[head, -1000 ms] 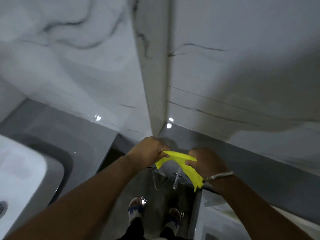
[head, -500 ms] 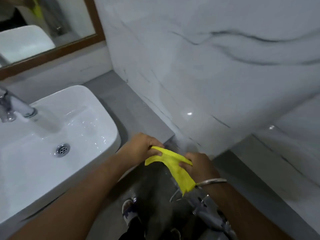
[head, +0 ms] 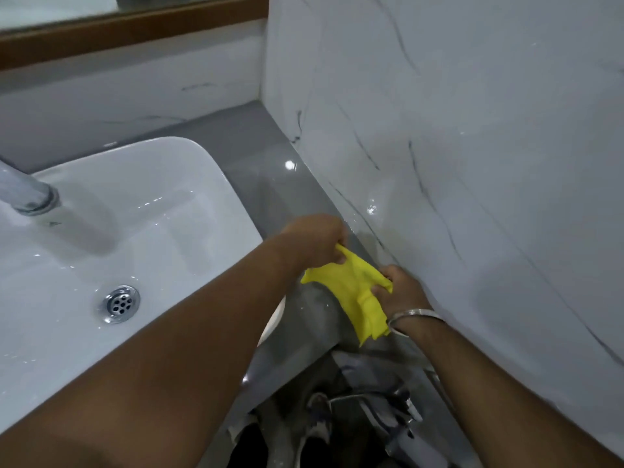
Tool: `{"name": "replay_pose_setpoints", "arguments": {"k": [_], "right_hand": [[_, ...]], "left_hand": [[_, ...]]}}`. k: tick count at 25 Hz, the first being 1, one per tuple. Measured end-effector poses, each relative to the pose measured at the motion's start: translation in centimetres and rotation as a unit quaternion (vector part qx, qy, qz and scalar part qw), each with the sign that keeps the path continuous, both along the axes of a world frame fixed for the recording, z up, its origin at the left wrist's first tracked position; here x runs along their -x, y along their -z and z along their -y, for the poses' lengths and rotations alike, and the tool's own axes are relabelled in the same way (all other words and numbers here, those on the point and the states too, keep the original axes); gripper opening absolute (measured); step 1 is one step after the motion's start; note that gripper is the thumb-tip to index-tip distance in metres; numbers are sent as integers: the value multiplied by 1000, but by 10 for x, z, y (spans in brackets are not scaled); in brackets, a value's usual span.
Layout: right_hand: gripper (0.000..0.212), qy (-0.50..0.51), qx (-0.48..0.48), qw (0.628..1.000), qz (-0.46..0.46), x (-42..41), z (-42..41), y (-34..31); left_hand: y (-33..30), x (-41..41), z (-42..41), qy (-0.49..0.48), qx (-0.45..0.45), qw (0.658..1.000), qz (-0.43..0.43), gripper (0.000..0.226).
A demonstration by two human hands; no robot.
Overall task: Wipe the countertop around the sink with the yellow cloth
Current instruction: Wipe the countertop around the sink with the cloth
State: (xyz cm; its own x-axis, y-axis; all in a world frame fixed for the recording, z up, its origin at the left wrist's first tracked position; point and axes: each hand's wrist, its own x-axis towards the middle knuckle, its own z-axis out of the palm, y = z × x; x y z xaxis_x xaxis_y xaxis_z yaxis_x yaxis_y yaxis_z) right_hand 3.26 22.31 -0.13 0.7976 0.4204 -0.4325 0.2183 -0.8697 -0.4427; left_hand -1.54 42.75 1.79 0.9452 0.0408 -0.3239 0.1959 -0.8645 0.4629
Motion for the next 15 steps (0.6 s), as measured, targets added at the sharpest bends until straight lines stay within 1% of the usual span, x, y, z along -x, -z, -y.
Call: {"name": "replay_pose_setpoints", "arguments": {"k": [2,4,6,8,9,11,12,13,15], "right_hand": [[29,-14,13,1000,2,-14,-13,15],[25,-46,26,998,27,-23,-25,29],[31,-98,56,991,76,-24,-28,41],[33,-147,70,979,120,-19,-22,49],[40,-169,66,973,140,-16,-16,50],[70,-227,44,953,196,-14,-9,56],[77,-261,21,939,223,-15,-9,60],[79,-295,0,926,237,-15,-12,62],[75,-353,-14,903,244,-16,-21,70]], "left_hand": [[9,-4,-4,-15,-16,999,-25,29],[13,-4,-6,-23,-52,997,-45,28],[11,5,-4,-26,-76,996,-34,26],[4,29,1,-40,-53,997,27,35],[0,46,3,-43,-39,996,73,43],[-6,81,5,-11,-52,987,154,55],[-8,97,4,13,-66,984,165,60],[-8,109,2,35,-78,984,155,66],[-7,123,-4,77,-105,984,119,79]]}}
